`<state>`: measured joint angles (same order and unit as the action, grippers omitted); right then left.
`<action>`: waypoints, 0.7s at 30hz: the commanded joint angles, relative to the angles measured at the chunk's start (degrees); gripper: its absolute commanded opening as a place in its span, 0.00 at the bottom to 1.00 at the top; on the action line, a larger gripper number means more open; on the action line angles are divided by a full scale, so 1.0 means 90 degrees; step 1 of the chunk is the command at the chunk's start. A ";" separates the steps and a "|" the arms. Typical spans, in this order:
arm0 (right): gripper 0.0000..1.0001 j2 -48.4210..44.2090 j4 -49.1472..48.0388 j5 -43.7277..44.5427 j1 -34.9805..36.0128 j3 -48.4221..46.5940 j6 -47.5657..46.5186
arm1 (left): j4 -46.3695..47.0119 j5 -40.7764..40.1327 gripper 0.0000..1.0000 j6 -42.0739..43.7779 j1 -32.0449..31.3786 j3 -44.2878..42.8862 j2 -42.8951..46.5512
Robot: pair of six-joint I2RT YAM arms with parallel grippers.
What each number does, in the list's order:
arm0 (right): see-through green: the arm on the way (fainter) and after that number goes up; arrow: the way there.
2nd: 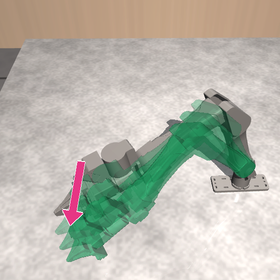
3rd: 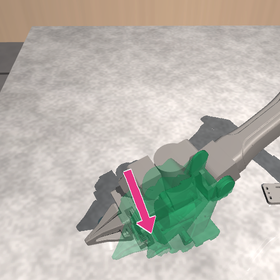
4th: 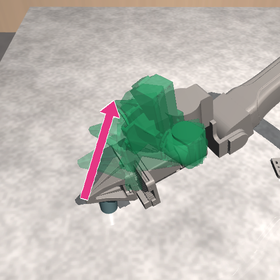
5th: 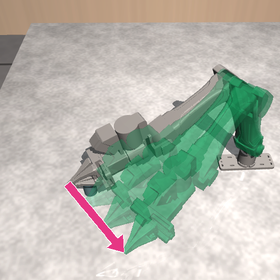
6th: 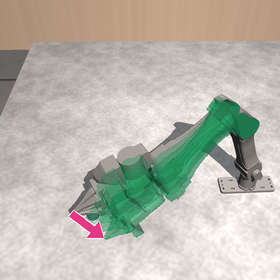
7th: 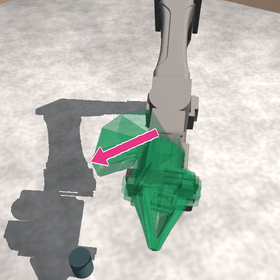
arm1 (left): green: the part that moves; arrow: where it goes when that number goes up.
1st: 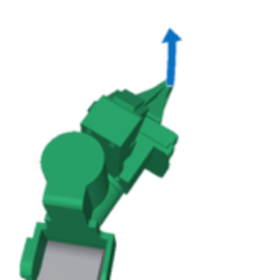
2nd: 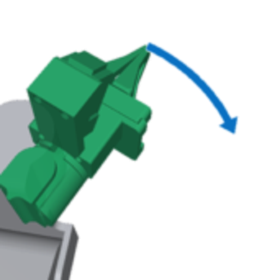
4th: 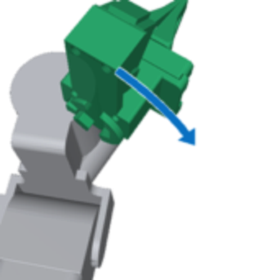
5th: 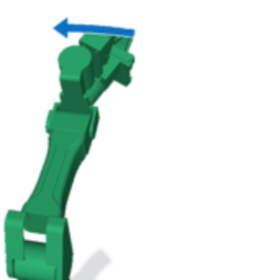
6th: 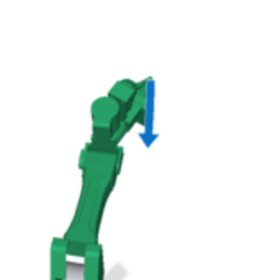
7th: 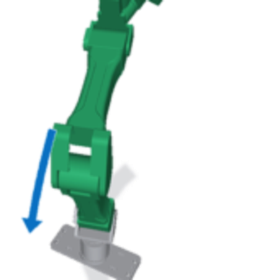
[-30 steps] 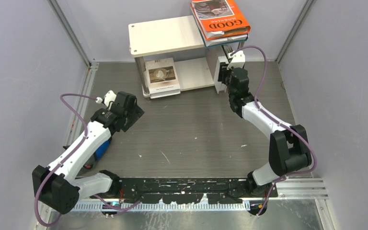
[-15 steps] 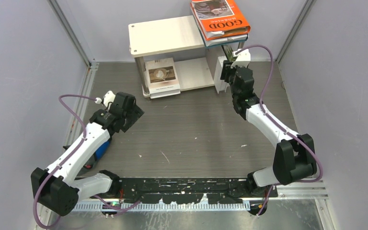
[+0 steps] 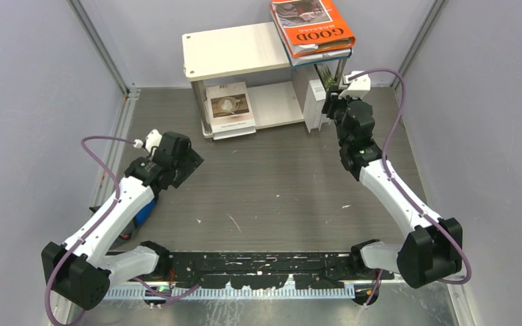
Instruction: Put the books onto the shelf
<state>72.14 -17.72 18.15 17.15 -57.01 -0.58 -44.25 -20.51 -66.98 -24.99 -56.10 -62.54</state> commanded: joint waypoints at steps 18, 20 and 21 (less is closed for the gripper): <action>0.01 -0.0129 0.0292 -0.0286 0.0003 0.0476 0.0853 | 0.0400 0.0099 0.71 -0.0093 0.0040 0.0334 0.0225; 0.01 0.0020 0.0262 -0.0346 -0.0004 0.0387 0.0873 | 0.0417 0.0092 0.71 -0.0088 0.0043 0.0336 0.0216; 0.01 0.0132 0.0261 -0.0371 -0.0004 0.0336 0.0882 | 0.0428 0.0083 0.71 -0.0093 0.0043 0.0335 0.0202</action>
<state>71.16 -12.08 16.29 17.15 -51.79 6.11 -43.00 -19.40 -67.31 -24.99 -53.06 -61.87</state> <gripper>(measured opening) 0.032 0.707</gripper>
